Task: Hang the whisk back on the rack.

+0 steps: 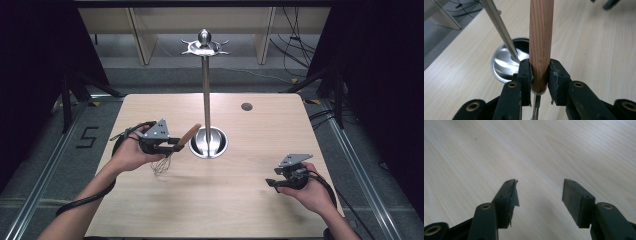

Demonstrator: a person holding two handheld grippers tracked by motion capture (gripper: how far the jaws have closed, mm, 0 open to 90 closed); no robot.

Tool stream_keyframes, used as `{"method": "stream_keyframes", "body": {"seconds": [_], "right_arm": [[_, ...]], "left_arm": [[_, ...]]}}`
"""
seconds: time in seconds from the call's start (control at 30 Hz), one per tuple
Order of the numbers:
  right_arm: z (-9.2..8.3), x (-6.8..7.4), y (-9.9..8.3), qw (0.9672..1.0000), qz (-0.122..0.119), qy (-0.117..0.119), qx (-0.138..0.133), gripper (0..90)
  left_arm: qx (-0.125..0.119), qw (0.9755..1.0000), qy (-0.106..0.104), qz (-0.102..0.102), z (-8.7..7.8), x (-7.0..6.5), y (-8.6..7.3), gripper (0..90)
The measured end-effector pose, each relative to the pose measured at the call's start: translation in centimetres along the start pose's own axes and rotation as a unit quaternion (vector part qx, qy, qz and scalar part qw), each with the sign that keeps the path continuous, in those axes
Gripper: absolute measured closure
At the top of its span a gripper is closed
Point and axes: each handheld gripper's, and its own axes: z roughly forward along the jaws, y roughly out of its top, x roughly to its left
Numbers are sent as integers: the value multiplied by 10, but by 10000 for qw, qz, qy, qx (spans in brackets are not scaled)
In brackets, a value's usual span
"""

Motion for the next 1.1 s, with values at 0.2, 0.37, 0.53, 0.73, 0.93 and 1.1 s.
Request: {"method": "stream_keyframes", "body": {"seconds": [0.2,0.37,0.53,0.73,0.93,1.1], "right_arm": [[1,2,0,9999,130,52,-34,456],[3,1,-1,9999,54,-9,-93,456],[2,2,0,9999,129,45,-58,455],[3,1,-1,9999,50,-8,-100,456],[4,1,-1,10000,39,3,-82,456],[2,3,0,9999,94,40,34,455]], "left_arm": [[-536,9974,297,-366,-11,2,0,727],[-1114,9900,249,-826,-17,0,-2,726],[-1665,9799,-33,-1102,-23,2,-5,726],[-1959,9711,164,-1351,-28,4,-7,726],[-2034,9551,1066,-1870,-39,-1,1,726],[-2013,9426,1628,-2111,-44,-4,7,726]]}}
